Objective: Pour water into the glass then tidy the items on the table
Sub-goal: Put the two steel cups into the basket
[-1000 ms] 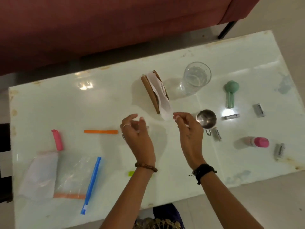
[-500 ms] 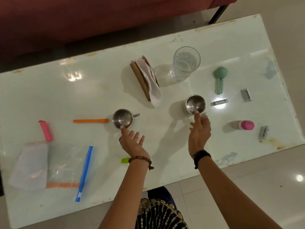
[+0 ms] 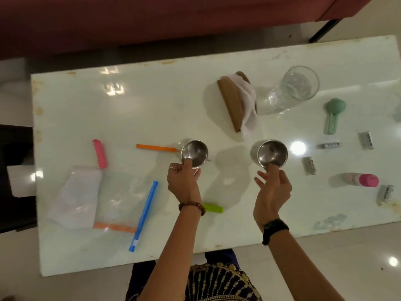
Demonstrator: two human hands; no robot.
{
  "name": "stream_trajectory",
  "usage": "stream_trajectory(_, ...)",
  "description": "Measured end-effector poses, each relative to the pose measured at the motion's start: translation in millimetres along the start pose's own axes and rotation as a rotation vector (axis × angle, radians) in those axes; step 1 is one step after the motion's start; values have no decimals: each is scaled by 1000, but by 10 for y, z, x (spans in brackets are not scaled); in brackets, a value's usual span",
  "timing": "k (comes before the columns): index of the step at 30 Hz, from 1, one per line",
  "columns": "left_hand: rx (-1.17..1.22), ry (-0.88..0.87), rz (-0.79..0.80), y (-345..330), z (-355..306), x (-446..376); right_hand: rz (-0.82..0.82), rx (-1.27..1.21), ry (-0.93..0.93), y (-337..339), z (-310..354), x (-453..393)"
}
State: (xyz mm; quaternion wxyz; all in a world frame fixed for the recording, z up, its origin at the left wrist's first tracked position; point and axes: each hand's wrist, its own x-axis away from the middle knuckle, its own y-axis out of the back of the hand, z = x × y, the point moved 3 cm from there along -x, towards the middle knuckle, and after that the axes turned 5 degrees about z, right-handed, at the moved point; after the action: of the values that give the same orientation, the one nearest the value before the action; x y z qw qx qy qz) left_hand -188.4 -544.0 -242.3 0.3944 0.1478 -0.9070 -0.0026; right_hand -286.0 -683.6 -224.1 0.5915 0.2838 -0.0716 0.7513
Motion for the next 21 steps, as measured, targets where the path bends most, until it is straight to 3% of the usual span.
stream_trajectory(7, -183, -287, 37, 1125, -840, -365, 295, 45, 71, -915, -103, 1260)
stream_trajectory(12, -59, -320, -8, 2178, -1601, -874, 540, 95, 87, -1973, -295, 2257)
stream_trajectory(21, 387, -351, -249, 4026, -3005, -1934, 973, 95, 166, -3983, -380, 3902)
